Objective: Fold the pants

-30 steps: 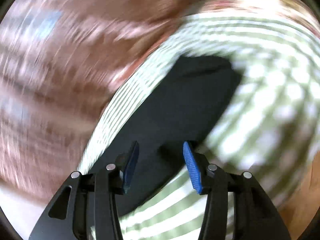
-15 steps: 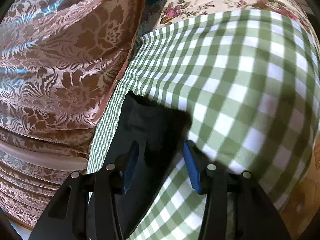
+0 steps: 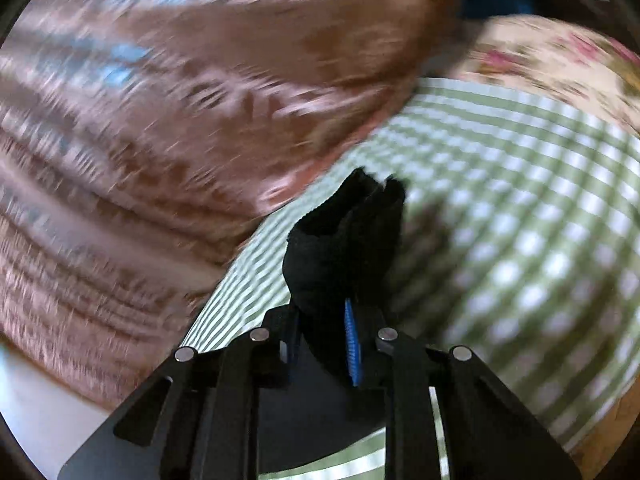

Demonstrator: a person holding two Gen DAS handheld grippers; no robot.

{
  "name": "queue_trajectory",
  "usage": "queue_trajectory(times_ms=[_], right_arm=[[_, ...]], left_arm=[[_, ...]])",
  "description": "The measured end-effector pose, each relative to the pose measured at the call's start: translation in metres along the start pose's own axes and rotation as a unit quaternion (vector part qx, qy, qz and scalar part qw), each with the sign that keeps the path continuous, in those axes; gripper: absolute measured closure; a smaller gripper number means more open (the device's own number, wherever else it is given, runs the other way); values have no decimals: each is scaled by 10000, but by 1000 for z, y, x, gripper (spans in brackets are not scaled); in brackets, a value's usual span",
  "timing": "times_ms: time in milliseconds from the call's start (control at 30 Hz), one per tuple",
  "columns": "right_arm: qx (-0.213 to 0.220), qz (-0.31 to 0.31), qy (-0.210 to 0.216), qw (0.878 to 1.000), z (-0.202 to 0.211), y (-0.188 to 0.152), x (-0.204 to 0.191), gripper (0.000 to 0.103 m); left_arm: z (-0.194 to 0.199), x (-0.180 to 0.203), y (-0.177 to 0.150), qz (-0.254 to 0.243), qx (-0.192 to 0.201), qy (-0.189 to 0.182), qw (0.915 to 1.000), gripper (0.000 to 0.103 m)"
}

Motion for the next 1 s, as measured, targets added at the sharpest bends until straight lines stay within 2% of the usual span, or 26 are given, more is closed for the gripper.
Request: queue_trajectory(times_ms=[167, 300, 433, 567, 700, 733, 767, 867, 900, 967, 1000], right_arm=[[-741, 652, 540, 9936, -51, -37, -70, 85], [-1447, 999, 954, 9798, -95, -85, -115, 85], [-2345, 1429, 1079, 9555, -143, -148, -147, 86], [-2970, 1959, 890, 9303, -174, -201, -160, 86], [-3118, 2440, 627, 9161, -183, -224, -160, 86], [-3121, 2541, 605, 9134, -179, -228, -159, 86], [-3118, 2638, 585, 9109, -179, -229, -160, 86], [-3129, 2993, 576, 8995, -175, -235, -166, 86], [-3156, 3079, 613, 8955, -174, -238, -166, 83], [-3297, 3106, 877, 8872, -168, -243, -167, 71], [-3385, 3016, 1089, 8846, -164, -244, -168, 67]], left_arm=[[8, -2, 7, 215, -83, -634, 9977, 62], [12, 3, 12, 266, -128, -1141, 9930, 62], [12, 9, 18, 383, -278, -1719, 9840, 62], [6, 12, 23, 572, -482, -2202, 9726, 62], [-1, 16, 27, 674, -638, -2456, 9649, 62], [-4, 18, 28, 703, -681, -2506, 9631, 55], [-7, 19, 29, 729, -719, -2554, 9614, 52], [-16, 28, 30, 803, -919, -2718, 9546, 51], [-18, 32, 31, 812, -958, -2745, 9534, 51], [-24, 42, 33, 816, -1109, -2863, 9482, 51], [-27, 45, 33, 822, -1183, -2931, 9452, 45]])
Point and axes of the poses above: each gripper's, at about its wrist camera, not at the fingertips, and z roughly against the way its jaws point, x to its right, y to its top, the point moved 1 cm from there along -z, roughly the way its jaws point, and after that the axes turned 13 degrees about y, right-handed, at the moved point
